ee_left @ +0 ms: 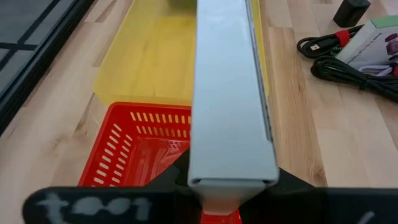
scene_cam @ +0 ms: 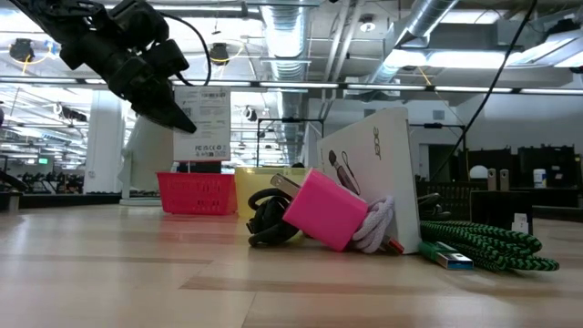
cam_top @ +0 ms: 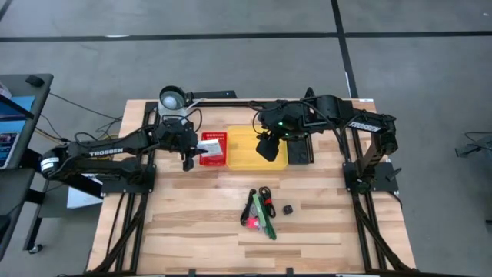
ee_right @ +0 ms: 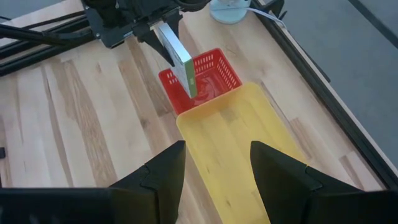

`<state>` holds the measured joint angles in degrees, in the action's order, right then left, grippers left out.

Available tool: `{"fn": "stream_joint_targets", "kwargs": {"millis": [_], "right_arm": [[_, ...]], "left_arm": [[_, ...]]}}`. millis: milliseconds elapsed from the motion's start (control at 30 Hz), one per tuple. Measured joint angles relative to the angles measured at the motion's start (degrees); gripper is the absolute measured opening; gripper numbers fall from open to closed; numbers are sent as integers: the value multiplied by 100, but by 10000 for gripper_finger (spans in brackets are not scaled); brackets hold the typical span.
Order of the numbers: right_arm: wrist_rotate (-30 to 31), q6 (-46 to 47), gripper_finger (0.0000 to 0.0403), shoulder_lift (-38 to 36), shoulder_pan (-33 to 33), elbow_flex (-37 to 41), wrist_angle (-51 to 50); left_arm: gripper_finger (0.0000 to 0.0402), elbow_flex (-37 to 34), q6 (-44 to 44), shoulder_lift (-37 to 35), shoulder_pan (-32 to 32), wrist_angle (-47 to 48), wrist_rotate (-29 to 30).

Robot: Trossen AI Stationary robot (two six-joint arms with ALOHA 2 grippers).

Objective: Pick and place items into bin
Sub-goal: Put the right card reader box into the red bin

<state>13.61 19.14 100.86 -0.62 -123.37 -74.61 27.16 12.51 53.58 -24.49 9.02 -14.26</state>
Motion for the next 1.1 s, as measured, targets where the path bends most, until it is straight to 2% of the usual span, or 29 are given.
{"fn": "stream_joint_targets", "kwargs": {"millis": [933,1100], "right_arm": [[-2,46,176,0,0,0,0],[-2,48,178,0,-1,0,2]], "left_arm": [[53,0,-303,2,22,50,-308],[77,0,-396,2,22,53,-326]]}}
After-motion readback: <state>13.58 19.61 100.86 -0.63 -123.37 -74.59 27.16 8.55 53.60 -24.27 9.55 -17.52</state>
